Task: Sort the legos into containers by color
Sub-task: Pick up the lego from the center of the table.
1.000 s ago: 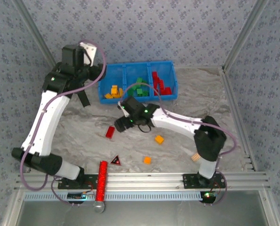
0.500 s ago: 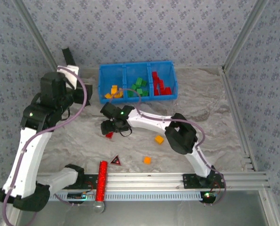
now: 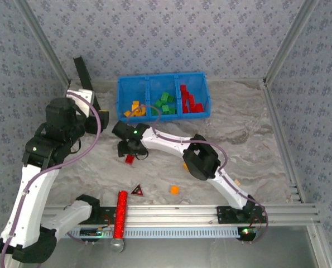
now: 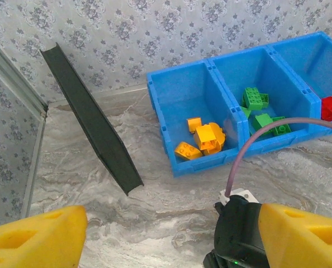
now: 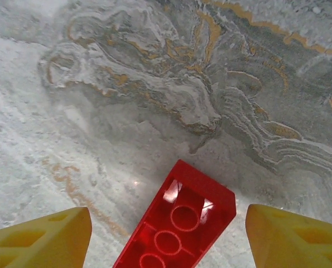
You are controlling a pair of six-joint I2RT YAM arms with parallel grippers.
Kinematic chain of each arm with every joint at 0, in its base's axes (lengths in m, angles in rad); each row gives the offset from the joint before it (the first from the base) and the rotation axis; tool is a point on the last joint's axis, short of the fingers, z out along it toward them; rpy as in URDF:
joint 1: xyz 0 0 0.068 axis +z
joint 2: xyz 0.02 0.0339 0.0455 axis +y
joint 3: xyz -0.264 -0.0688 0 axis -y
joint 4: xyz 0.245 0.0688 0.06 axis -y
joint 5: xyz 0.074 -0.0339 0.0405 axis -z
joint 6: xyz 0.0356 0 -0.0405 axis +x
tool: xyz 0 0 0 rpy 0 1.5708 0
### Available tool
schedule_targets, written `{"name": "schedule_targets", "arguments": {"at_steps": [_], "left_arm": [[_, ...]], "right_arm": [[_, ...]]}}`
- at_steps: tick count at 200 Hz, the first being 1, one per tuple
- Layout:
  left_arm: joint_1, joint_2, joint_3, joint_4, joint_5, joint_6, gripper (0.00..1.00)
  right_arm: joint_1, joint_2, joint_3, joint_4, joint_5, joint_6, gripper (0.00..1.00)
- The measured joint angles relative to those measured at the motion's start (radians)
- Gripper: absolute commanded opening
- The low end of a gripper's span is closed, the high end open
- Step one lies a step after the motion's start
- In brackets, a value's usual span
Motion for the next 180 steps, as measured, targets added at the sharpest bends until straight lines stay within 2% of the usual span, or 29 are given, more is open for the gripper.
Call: {"name": "schedule_targets", "arguments": {"at_steps": [22,50,82,106,146,180], "left_arm": [[0.001,-0.016,0.000,0.000,0.000,0.003,0.81],[0.001,-0.027,0.000,0.000,0.000,0.003,0.81],[0.001,-0.026,0.000,0.000,0.004,0.003,0.82],[0.001,-0.026,0.000,0.000,0.004,0.002,0.82],[0.001,-0.021,-0.008,-0.006,0.034,-0.016,0.80],[0.001,0.008,-0.108,-0.003,0.122,-0.024,0.78]], "right_arm": [[0.000,0.033,0.027,-0.038,0.011,0.000,0.69],[0.002,0.051,0.061,-0.068,0.027,-0.010,0.60],[0.002,0.063,0.069,-0.082,0.037,-0.050,0.40],[-0.003,0.058,0.058,-0.063,0.022,-0.079,0.28],[-0.017,0.003,-0.036,-0.013,-0.011,-0.186,0.25],[-0.072,-0.182,-0.237,-0.053,0.022,-0.394,0.26]]}}
